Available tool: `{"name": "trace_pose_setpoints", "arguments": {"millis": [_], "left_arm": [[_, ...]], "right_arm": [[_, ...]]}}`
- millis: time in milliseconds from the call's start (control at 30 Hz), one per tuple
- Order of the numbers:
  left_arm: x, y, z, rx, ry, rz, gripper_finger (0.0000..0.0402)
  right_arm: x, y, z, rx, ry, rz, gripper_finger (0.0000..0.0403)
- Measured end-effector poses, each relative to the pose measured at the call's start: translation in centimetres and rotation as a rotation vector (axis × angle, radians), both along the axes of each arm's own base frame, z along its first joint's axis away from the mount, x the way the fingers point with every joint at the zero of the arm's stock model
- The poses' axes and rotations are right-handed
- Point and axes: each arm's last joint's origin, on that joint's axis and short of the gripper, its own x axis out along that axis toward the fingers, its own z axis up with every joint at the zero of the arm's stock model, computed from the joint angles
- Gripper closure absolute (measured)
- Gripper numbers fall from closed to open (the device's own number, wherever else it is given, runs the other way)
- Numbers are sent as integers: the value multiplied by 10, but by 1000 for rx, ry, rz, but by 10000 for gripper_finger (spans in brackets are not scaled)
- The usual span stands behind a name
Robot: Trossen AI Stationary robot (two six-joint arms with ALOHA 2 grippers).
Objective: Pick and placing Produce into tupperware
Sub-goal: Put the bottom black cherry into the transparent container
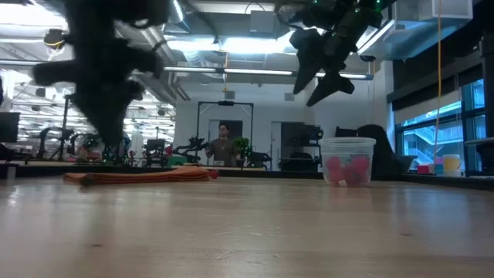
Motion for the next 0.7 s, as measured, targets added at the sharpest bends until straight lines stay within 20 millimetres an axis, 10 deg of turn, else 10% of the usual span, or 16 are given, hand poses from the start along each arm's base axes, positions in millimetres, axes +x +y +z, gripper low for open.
{"name": "trace_pose_setpoints", "arguments": {"millis": [700], "left_arm": [[35, 23, 160, 433, -815, -64, 290]], "right_arm": [[50, 41, 55, -29, -700, 234, 166]]}}
